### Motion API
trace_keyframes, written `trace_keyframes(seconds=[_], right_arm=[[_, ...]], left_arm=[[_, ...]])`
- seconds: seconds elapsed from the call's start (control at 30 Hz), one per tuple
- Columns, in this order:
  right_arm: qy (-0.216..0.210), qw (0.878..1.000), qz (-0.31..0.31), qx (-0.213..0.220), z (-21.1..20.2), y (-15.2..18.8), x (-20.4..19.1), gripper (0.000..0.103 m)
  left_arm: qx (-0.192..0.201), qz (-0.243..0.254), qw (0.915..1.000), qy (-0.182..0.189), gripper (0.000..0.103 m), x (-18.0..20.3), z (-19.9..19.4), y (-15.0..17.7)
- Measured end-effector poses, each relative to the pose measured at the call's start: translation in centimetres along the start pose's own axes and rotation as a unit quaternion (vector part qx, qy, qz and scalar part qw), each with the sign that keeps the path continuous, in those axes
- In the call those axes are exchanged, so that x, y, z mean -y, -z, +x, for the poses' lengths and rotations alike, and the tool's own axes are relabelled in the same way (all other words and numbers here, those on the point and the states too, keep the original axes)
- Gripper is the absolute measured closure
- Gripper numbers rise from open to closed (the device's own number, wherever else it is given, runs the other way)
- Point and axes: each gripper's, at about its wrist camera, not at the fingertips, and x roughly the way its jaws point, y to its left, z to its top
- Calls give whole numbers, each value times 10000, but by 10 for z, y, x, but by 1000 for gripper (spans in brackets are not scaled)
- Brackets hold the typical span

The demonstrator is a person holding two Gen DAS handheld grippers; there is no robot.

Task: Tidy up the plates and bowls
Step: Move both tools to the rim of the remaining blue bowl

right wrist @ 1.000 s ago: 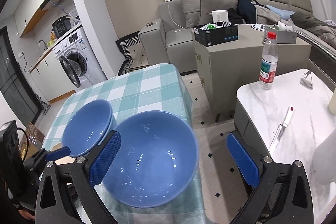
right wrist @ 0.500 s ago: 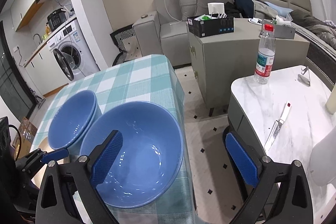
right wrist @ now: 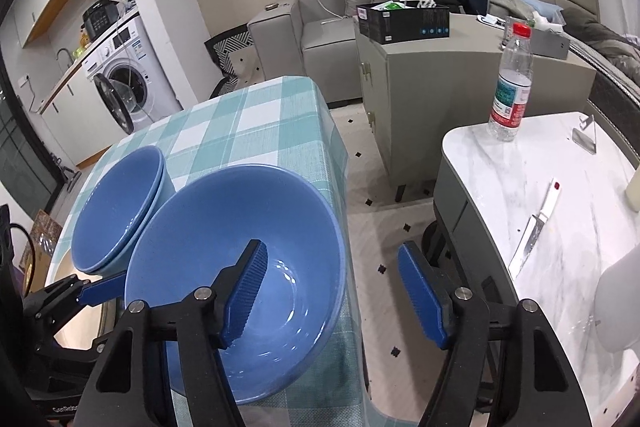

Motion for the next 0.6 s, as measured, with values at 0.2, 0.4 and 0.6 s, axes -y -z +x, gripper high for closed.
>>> trace_keyframes(seconds=[0.2, 0.4, 0.6], right_arm=[[28, 9999, -127, -7, 3, 2, -3, 47], [-29, 9997, -234, -73, 6, 6, -3, 61], [-30, 9995, -316, -84, 8, 7, -5, 65]], left_arm=[[-43, -18, 10000, 24, 48, -1, 4, -1], [-78, -5, 10000, 53, 57, 0, 5, -1], [-85, 9, 10000, 31, 62, 1, 6, -3]])
